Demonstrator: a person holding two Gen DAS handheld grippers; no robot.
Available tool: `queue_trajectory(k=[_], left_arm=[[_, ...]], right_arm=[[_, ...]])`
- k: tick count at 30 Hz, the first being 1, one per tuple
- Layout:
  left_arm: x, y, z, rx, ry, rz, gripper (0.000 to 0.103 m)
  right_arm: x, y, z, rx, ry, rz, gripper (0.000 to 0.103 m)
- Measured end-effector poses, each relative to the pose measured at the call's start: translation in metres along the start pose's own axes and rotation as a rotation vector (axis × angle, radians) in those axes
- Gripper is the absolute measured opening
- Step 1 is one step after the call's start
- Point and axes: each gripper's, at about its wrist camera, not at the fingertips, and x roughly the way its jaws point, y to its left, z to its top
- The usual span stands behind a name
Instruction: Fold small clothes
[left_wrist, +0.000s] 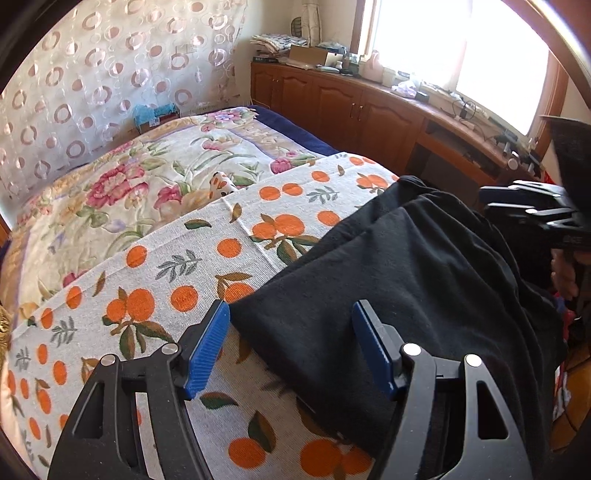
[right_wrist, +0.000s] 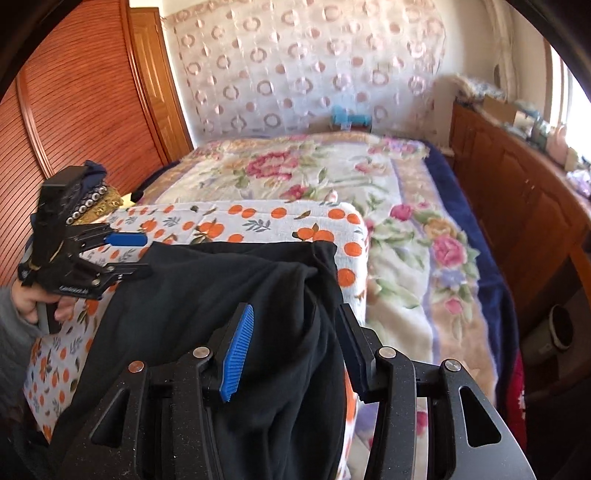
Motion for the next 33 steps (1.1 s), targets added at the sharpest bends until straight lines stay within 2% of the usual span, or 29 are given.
queue_trajectory(k=[5,7,8,9,10,12,14,17,21,24,28,30,31,33], left_arm=[[0.003,0.011,-0.001,-0.050,-0.005,-0.041,0.058],[0.006,0.010,-0.003,-0.043,-0.002,-0.037,0.055],[0.006,0.010,-0.003,-0.040,-0.009,-0.035,0.049],[0.005,0.009,-0.004,-0.035,-0.016,-0.030,0.044],[0.005,0.010,-0.004,-0.033,-0.019,-0.029,0.031],[0.004,0.011,-0.004,-0.038,-0.023,-0.032,0.010],[-0.004,0.010,-0.004,-0.033,-0.062,-0.025,0.004],[-0.022,0.016,0.000,-0.074,-0.146,-0.026,0.002],[-0.027,0.020,0.003,-0.077,-0.150,0.010,0.002],[-0.023,0.024,0.003,-0.090,-0.130,0.026,0.002],[-0.021,0.023,0.004,-0.107,-0.102,0.023,0.003],[-0.016,0.020,0.004,-0.091,-0.081,0.017,0.025],[-0.015,0.020,0.004,-0.089,-0.077,0.006,0.045],[-0.008,0.017,0.003,-0.079,-0.057,-0.014,0.049]], right_arm=[[0.019,0.001,0.015,-0.031,0.082,0.002,0.048],[0.028,0.008,0.019,-0.043,0.111,0.001,0.042],[0.031,0.008,0.021,-0.053,0.126,-0.004,0.032],[0.032,0.009,0.023,-0.065,0.133,-0.006,0.017],[0.034,0.011,0.026,-0.080,0.132,-0.007,0.007],[0.029,0.019,0.032,-0.133,0.101,-0.018,0.005],[0.017,0.023,0.038,-0.164,0.038,-0.035,0.005],[-0.003,0.026,0.051,-0.184,-0.077,-0.083,0.005],[0.003,0.032,0.059,-0.225,-0.113,-0.173,0.004],[0.027,0.033,0.057,-0.264,-0.053,-0.245,0.004],[0.051,0.016,0.054,-0.214,0.032,-0.241,0.005],[0.050,0.014,0.058,-0.180,0.034,-0.218,0.005],[0.047,0.015,0.063,-0.168,0.031,-0.207,0.005],[0.036,0.016,0.066,-0.148,0.016,-0.215,0.027]])
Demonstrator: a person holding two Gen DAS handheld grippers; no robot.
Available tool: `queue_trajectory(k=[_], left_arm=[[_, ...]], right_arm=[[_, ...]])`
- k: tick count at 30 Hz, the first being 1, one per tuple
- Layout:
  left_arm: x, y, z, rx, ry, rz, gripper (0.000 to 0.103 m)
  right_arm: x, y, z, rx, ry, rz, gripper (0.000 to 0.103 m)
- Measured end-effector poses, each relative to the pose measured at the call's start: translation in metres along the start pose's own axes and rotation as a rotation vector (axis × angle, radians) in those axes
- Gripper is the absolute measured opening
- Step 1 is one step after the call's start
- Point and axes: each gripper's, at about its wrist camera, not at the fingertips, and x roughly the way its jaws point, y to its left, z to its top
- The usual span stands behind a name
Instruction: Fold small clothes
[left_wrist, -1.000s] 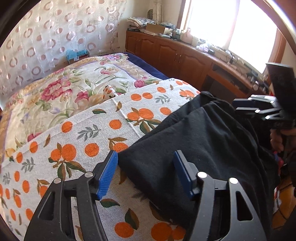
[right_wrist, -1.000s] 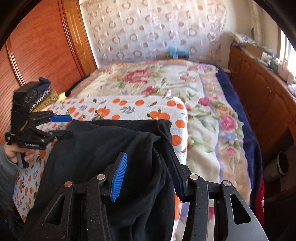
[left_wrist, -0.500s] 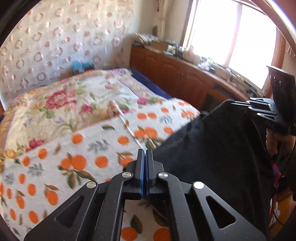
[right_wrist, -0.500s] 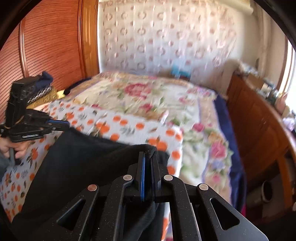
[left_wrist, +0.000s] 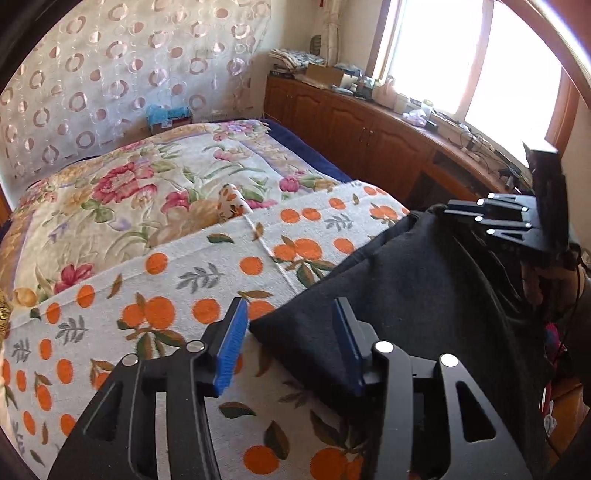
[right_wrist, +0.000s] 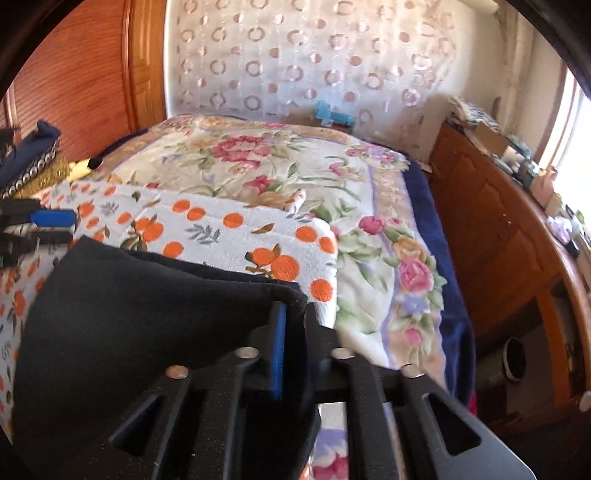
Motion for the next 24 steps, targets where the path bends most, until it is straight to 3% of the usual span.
queue_trajectory(k=[3,7,9,10,11,13,15,19,22,24], left_arm=[[0.011,-0.003,-0.002,-0.005,0.029,0.008,0.049],[0.017,-0.001,-0.003,-0.023,0.035,0.003,0.049],[0.018,-0.002,-0.001,-0.023,0.044,-0.012,0.025],[0.019,-0.002,-0.001,-0.026,0.057,-0.025,0.007],[0.020,-0.003,-0.001,-0.023,0.064,-0.028,0.004],[0.011,-0.006,0.002,-0.002,0.004,0.020,0.003],[0.001,0.002,0.009,-0.052,-0.027,0.009,0.003],[-0.011,0.001,0.012,-0.035,-0.072,0.098,0.003],[-0.021,0.003,0.008,-0.050,-0.067,0.123,0.003],[-0.030,0.000,0.004,-0.050,-0.058,0.110,0.013]], right_arm=[[-0.025,-0.005,-0.009,0.038,-0.032,0.019,0.042],[-0.052,-0.002,-0.041,0.069,-0.025,0.071,0.043],[-0.063,-0.005,-0.060,0.078,-0.012,0.091,0.043],[-0.069,-0.004,-0.071,0.081,-0.004,0.096,0.043],[-0.073,-0.006,-0.079,0.086,0.003,0.103,0.043],[-0.083,-0.008,-0.097,0.105,0.014,0.117,0.043],[-0.092,-0.010,-0.110,0.123,0.019,0.126,0.043],[-0.110,-0.017,-0.137,0.179,0.028,0.142,0.043],[-0.121,-0.016,-0.152,0.192,0.035,0.144,0.043],[-0.128,-0.015,-0.156,0.200,0.036,0.142,0.043]])
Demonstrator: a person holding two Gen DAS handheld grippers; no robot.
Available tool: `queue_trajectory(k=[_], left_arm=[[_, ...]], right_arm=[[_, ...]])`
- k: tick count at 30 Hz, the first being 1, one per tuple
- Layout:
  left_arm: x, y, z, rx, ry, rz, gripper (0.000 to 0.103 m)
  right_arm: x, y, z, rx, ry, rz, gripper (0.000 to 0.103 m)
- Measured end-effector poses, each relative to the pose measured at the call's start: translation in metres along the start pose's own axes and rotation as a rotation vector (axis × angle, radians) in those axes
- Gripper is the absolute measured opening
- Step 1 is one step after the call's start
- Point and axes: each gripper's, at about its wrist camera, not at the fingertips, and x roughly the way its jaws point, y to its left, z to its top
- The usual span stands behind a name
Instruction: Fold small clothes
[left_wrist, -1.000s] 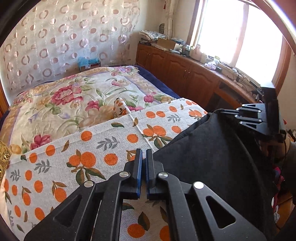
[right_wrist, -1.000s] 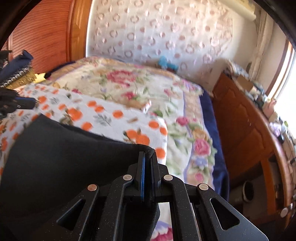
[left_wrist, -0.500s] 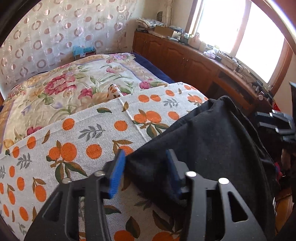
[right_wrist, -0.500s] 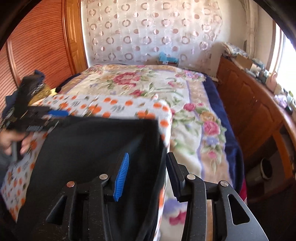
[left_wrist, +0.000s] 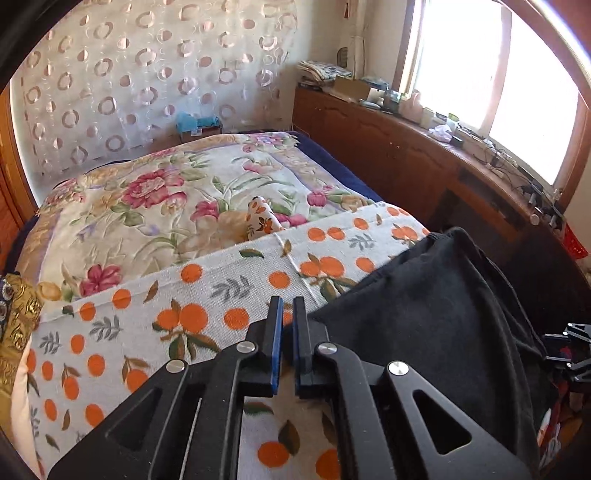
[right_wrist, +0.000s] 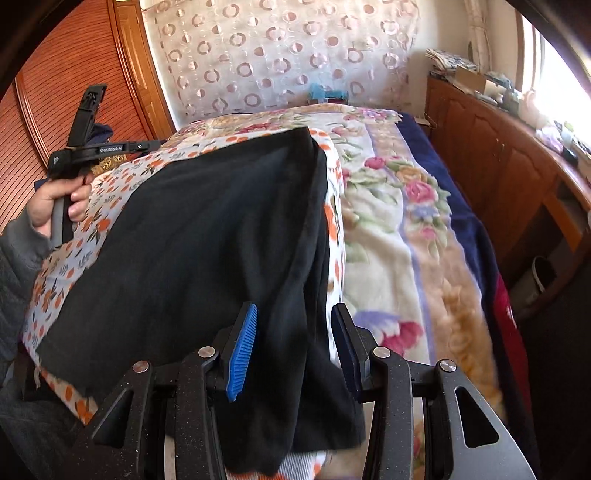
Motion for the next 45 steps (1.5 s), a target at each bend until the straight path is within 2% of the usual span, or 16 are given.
queue_trajectory(k=[1,2,4,5,7,11,16,17,18,20,25,31,34,36,37,45], left_arm=[[-0.007,-0.003,-0.004,0.008,-0.004,-0.006,0.031],[-0.013,-0.006,-0.007,0.021,-0.013,-0.008,0.042],[-0.025,-0.017,-0.016,0.059,-0.016,-0.014,0.051],[-0.029,-0.021,-0.022,0.069,-0.003,-0.023,0.060],[-0.037,-0.032,-0.035,0.087,0.020,-0.039,0.066],[-0.053,-0.057,-0.067,0.135,0.045,-0.039,0.066],[-0.073,-0.082,-0.101,0.127,0.058,-0.072,0.066],[-0.077,-0.088,-0.107,0.129,0.054,-0.071,0.066],[-0.081,-0.094,-0.112,0.134,0.049,-0.068,0.066],[-0.089,-0.105,-0.121,0.147,0.040,-0.064,0.066],[-0.107,-0.123,-0.138,0.119,0.022,-0.088,0.066],[-0.105,-0.135,-0.151,0.092,0.040,-0.121,0.066],[-0.103,-0.140,-0.153,0.059,0.044,-0.147,0.066],[-0.103,-0.143,-0.153,0.057,0.039,-0.148,0.066],[-0.103,-0.146,-0.154,0.057,0.033,-0.145,0.066],[-0.093,-0.156,-0.163,0.073,0.062,-0.128,0.066]], right_arm=[[-0.003,0.001,-0.001,0.003,-0.004,-0.003,0.043],[-0.008,0.001,-0.005,0.007,-0.011,-0.002,0.043],[-0.014,0.003,-0.010,0.013,-0.021,-0.003,0.043],[-0.017,0.003,-0.013,0.016,-0.025,0.000,0.043],[-0.020,0.006,-0.020,0.019,-0.029,0.009,0.043],[-0.024,0.014,-0.030,0.005,-0.026,0.014,0.043],[-0.013,0.015,-0.037,-0.010,0.023,-0.018,0.043],[-0.012,0.014,-0.038,-0.015,0.027,-0.022,0.040],[-0.012,0.014,-0.038,-0.025,0.026,-0.013,0.021],[-0.015,0.015,-0.035,-0.058,0.019,0.009,0.006],[-0.045,-0.003,-0.029,-0.059,-0.080,-0.085,0.005],[-0.028,-0.023,-0.031,0.008,-0.076,-0.050,0.005],[-0.020,-0.027,-0.028,0.034,-0.094,-0.053,0.025],[-0.017,-0.026,-0.029,0.059,-0.122,-0.024,0.059],[-0.014,-0.027,-0.029,0.072,-0.127,-0.018,0.064],[0.021,-0.040,-0.039,0.149,-0.072,0.058,0.065]])
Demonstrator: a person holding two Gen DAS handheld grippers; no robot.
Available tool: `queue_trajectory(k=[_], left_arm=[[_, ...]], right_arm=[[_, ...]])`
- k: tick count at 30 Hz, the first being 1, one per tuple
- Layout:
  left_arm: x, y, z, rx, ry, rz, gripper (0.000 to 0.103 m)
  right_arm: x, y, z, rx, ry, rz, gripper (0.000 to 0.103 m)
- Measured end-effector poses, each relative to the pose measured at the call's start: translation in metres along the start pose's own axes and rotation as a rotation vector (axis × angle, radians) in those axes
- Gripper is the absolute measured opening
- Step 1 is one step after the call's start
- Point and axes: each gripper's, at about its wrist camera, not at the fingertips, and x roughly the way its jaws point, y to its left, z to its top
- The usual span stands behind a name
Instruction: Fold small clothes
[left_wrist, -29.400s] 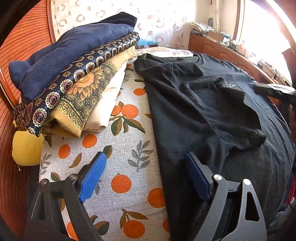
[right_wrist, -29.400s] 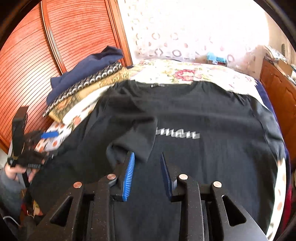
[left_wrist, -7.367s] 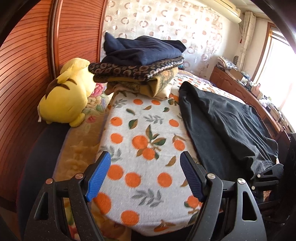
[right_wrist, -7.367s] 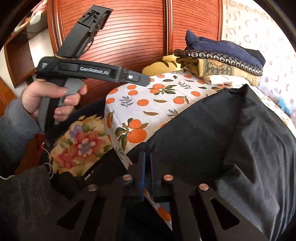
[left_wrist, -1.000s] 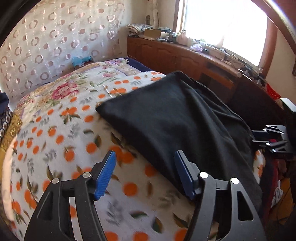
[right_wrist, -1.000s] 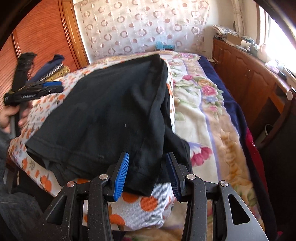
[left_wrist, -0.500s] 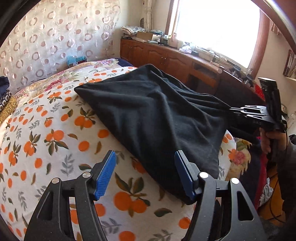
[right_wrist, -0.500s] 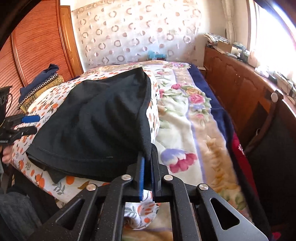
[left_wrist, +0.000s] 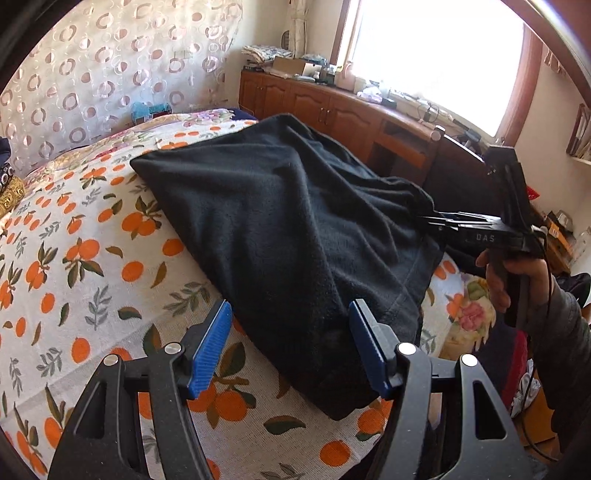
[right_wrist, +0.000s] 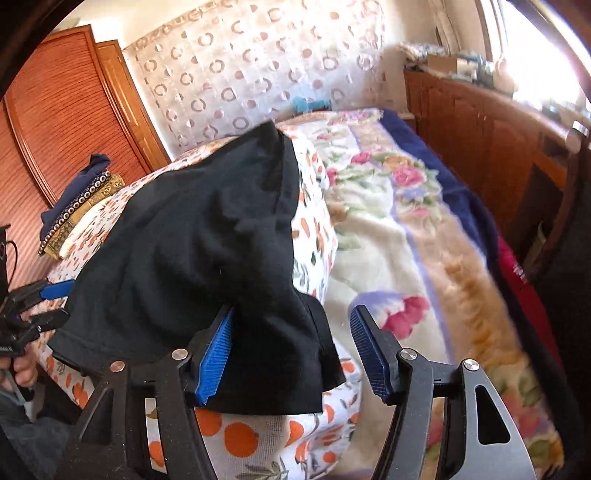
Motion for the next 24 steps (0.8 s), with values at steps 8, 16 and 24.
queue_trajectory(k=[8,16,24], left_arm=[[0.007,-0.010,-0.011,0.007,0.045,-0.032,0.067],[0.012,-0.011,-0.017,-0.023,0.060,-0.135,0.039],[-0.018,0.000,0.010,-0.013,-0.014,-0.208,0.015]], right_arm=[[0.004,-0.009,0.001,0.029,0.023,0.061,0.055],[-0.015,0.011,0.003,-0.089,0.008,0.056,0.010],[-0.049,0.029,0.025,-0.173,-0.099,0.086,0.008]])
